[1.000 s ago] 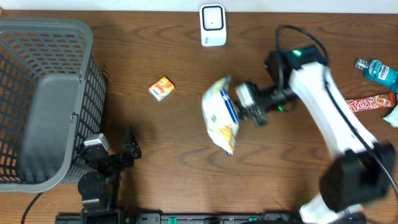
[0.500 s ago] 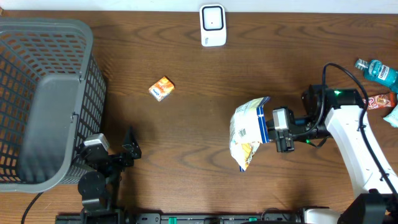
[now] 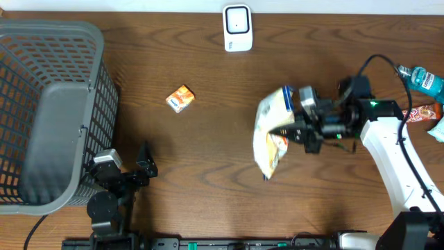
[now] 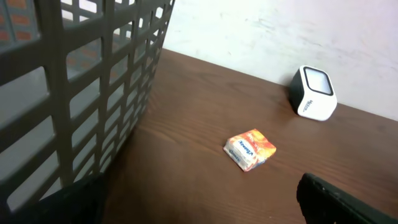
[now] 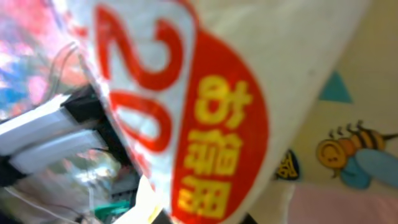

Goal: Scan the item barcode

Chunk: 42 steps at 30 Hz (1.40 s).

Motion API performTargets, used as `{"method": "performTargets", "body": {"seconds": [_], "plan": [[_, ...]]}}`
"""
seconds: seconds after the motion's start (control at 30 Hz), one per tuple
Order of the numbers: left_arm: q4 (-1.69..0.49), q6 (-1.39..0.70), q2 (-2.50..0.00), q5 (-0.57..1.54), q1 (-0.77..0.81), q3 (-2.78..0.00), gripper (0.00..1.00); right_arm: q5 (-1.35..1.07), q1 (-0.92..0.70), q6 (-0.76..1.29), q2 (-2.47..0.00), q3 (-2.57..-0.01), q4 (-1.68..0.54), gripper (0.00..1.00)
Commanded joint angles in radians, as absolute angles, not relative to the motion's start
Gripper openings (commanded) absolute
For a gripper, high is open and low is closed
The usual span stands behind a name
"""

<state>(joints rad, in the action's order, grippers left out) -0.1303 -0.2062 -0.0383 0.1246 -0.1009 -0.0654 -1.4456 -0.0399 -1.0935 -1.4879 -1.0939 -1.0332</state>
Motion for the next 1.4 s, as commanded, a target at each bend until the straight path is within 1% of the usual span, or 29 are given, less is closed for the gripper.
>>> {"method": "performTargets", "body": {"seconds": [0.0, 0.03, 0.07, 0.13, 0.17, 0.3, 0.37, 0.5, 0.73, 0.93, 1.1, 1.2, 1.37], "plan": [[-0.141, -0.204, -0.037, 0.119, -0.099, -0.041, 0.98, -1.087, -0.063, -0.117, -1.492, -1.104, -0.709, 0.01], [-0.141, -0.204, -0.037, 0.119, -0.099, -0.041, 0.98, -0.934, -0.082, 0.035, -1.491, -1.105, -0.627, 0.02], [-0.141, -0.204, -0.037, 0.119, -0.099, -0.041, 0.98, -0.868, -0.102, 0.064, -1.491, -1.111, -0.577, 0.01], [-0.141, -0.204, -0.037, 0.119, -0.099, -0.041, 0.98, -0.847, -0.126, 0.082, -1.491, -1.131, -0.535, 0.01], [-0.141, -0.204, -0.037, 0.119, -0.099, -0.041, 0.98, -0.82, -0.135, 0.123, -1.493, -1.149, -0.525, 0.01], [-0.141, -0.204, -0.037, 0.119, -0.099, -0.041, 0.98, -0.63, -0.156, 0.224, -1.519, -1.226, -0.548, 0.01], [-0.141, -0.204, -0.037, 0.119, -0.099, -0.041, 0.98, -0.578, -0.162, 0.227, -1.559, -1.291, -0.597, 0.01], [-0.141, -0.204, -0.037, 0.119, -0.099, -0.041, 0.98, -0.562, -0.184, 0.204, -1.703, -1.482, -0.714, 0.01], [-0.141, -0.204, -0.037, 0.119, -0.099, -0.041, 0.98, -0.521, -0.216, 0.174, -2.027, -1.887, -0.937, 0.01], [-0.141, -0.204, -0.037, 0.119, -0.099, -0.041, 0.98, -0.495, -0.218, 0.181, -2.288, -2.24, -1.052, 0.01], [-0.141, -0.204, -0.037, 0.119, -0.099, -0.041, 0.98, -0.497, -0.218, 0.248, -2.451, -2.454, -1.05, 0.01], [-0.141, -0.204, -0.037, 0.119, -0.099, -0.041, 0.98, -0.503, -0.222, 0.278, -2.507, -2.504, -1.009, 0.01], [-0.141, -0.204, -0.037, 0.119, -0.099, -0.041, 0.98, -0.533, -0.243, 0.361, -2.562, -2.51, -0.871, 0.01]]}}
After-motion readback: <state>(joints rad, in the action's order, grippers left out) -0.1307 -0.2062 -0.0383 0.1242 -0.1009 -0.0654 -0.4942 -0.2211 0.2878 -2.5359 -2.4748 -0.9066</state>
